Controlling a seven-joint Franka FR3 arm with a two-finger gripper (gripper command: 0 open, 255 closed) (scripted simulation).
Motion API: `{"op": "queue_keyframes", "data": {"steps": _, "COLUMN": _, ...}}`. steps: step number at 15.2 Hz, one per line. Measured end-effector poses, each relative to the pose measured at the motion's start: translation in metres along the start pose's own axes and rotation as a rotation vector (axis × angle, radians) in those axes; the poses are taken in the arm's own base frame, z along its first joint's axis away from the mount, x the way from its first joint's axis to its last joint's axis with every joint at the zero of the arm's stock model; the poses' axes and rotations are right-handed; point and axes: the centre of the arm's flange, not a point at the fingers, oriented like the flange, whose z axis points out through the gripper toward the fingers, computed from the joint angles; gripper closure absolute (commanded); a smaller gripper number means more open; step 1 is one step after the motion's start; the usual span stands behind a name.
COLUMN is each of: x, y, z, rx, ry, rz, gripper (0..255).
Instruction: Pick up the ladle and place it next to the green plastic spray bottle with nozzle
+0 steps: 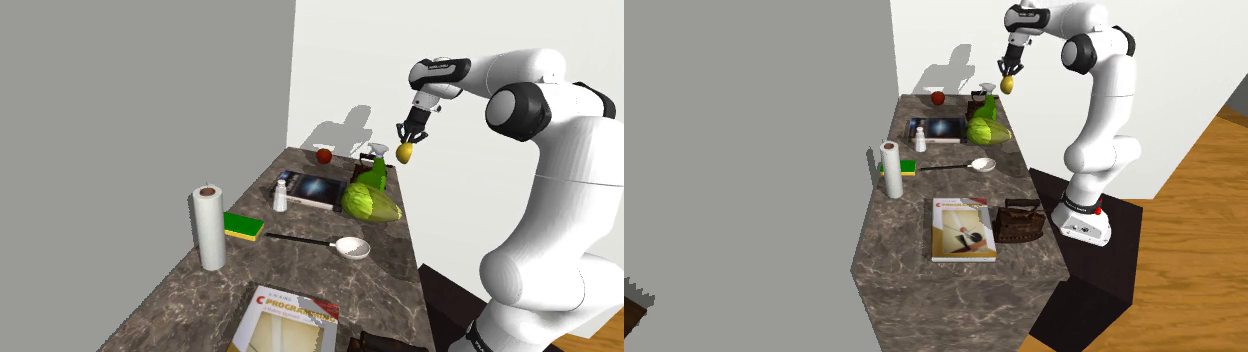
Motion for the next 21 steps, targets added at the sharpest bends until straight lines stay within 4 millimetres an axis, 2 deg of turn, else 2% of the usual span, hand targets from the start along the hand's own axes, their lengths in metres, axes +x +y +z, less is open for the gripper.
{"op": "queue_keyframes", "data": {"steps": 21, "x": 0.008, "y": 0.018, "z": 0.110, "rx": 0.000, "ry": 0.000, "rz": 0.000, "gripper": 255}}
